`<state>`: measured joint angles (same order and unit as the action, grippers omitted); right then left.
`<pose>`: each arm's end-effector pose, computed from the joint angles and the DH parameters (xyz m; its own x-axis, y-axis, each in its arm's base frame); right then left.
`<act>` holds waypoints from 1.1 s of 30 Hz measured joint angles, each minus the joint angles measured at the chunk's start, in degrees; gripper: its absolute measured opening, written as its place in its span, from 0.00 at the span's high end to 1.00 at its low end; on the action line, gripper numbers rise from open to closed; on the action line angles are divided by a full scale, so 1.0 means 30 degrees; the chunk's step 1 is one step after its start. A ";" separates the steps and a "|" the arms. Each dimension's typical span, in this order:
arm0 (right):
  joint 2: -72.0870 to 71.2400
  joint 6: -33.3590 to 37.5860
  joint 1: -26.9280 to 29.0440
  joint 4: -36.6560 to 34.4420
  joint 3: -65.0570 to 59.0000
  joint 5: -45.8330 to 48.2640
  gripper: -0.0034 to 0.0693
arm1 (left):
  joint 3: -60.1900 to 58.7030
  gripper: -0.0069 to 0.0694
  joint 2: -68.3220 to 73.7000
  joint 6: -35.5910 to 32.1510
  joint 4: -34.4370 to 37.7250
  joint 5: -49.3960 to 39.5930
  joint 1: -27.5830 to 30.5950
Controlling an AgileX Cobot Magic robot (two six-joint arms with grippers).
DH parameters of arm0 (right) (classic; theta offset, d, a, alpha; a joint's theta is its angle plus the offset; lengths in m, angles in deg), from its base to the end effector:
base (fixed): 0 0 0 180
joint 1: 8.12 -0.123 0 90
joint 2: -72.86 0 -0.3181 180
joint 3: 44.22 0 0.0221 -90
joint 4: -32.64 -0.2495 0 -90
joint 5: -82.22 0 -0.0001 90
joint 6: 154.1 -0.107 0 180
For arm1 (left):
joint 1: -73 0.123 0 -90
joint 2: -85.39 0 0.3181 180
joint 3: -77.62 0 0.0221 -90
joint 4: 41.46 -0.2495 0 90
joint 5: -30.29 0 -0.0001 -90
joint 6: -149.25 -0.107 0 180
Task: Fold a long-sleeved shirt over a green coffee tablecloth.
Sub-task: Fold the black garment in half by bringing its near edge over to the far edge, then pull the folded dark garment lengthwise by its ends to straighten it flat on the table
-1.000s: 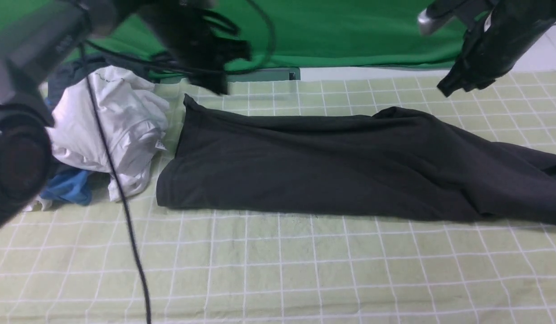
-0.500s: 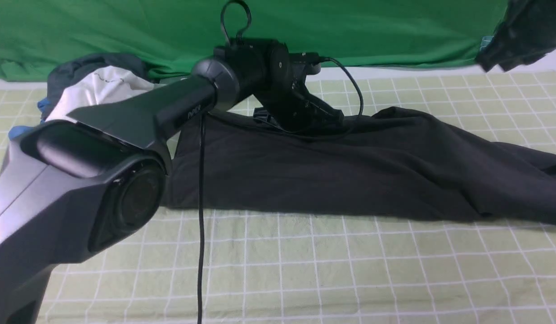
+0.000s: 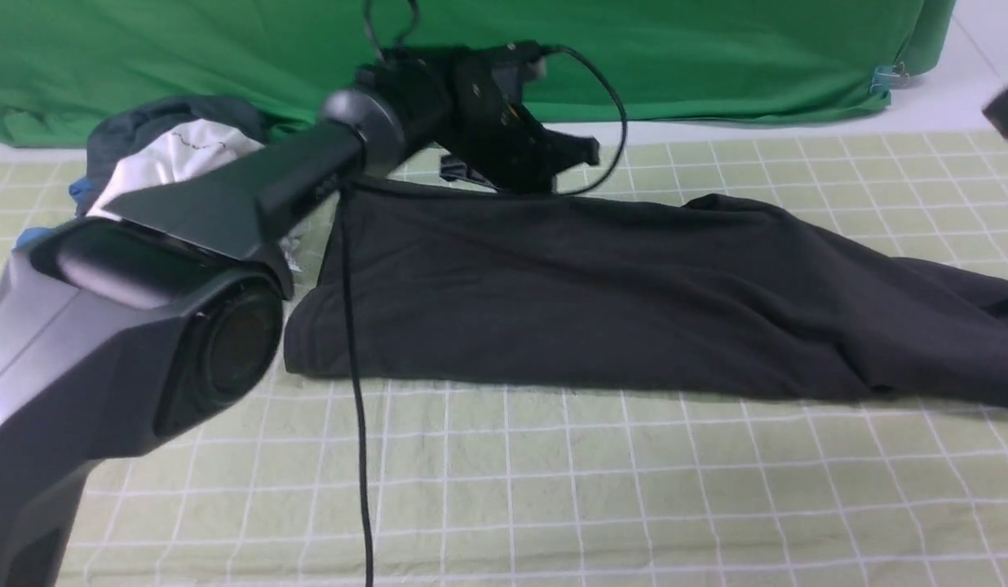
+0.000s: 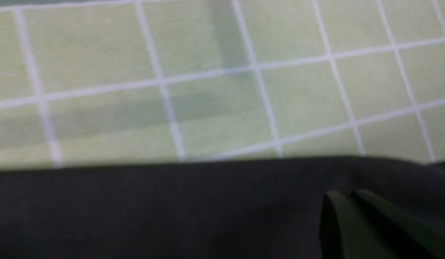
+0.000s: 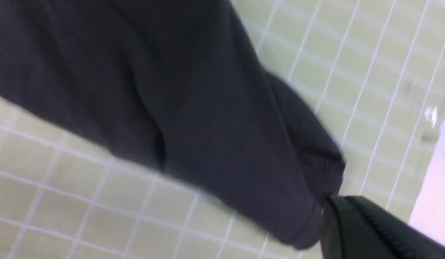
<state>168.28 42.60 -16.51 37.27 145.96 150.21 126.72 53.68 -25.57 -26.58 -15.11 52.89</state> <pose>0.3226 0.0395 0.3872 -0.8020 -0.4371 -0.4071 -0.3855 0.8994 -0.2061 0.5405 -0.2188 0.1874 -0.8470 0.0260 -0.5310 0.2182 0.9278 -0.3027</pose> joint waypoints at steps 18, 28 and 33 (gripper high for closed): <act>0.6752 0.1027 0.6294 -0.6084 -0.1914 -0.3197 0.33 | 0.0109 0.89 -0.3698 -0.3421 -0.2032 -0.8009 -0.2282; 0.9696 0.1066 0.6294 -0.5761 -0.0145 -0.3998 0.29 | -0.5148 0.89 -0.5862 -0.3265 -0.3110 -0.7393 -0.2848; 1.0406 0.1083 0.6294 -0.5761 0.0106 -0.3580 0.32 | -0.7669 0.89 -0.6437 -0.3190 -0.3481 -0.6064 -0.2848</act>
<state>199.50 45.85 2.37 19.98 146.28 139.47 103.72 34.37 -35.14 -37.02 -33.30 44.34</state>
